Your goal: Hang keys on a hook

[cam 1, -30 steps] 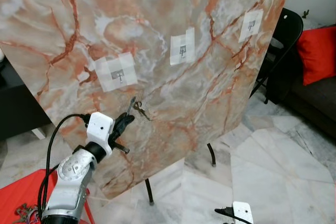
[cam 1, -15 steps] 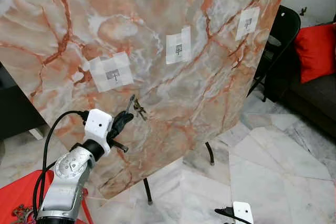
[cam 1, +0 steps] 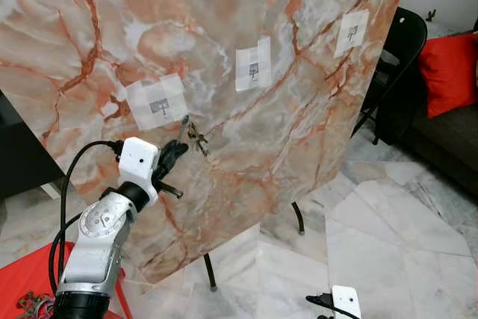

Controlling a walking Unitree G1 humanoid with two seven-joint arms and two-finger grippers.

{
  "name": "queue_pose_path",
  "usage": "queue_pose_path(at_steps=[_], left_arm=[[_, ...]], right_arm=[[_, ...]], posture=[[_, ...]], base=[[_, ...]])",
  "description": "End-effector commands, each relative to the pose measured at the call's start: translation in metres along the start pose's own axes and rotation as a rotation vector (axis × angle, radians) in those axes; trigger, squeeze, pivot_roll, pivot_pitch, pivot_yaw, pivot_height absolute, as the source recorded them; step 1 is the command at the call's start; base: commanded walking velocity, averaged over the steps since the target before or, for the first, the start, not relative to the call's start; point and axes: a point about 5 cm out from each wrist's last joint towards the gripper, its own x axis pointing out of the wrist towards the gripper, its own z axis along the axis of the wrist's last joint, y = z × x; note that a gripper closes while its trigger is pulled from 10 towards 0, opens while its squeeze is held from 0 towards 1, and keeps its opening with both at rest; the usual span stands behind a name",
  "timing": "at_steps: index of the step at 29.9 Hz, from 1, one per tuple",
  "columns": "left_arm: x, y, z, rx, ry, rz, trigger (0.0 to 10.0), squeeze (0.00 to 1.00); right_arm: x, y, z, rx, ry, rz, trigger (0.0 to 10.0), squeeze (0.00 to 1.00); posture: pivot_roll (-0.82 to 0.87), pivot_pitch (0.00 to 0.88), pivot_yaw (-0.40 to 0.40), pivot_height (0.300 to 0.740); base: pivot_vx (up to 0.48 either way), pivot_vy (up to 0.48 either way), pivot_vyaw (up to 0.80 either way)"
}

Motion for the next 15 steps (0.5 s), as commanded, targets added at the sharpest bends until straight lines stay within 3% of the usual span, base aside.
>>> queue_pose_path(at_steps=[1, 15], left_arm=[[0.003, 0.004, 0.007, -0.002, -0.04, 0.028, 10.0, 0.0], [0.007, 0.015, 0.012, -0.013, -0.059, 0.095, 10.0, 0.0]], right_arm=[[0.0, 0.001, 0.002, 0.015, -0.013, -0.001, 10.0, 0.0], [0.0, 0.0, 0.003, 0.015, -0.014, -0.002, 10.0, 0.0]], posture=[[0.04, 0.0, -0.017, 0.74], [0.04, 0.0, -0.019, 0.74]], base=[[0.0, 0.0, 0.0], [0.0, 0.0, 0.0]])
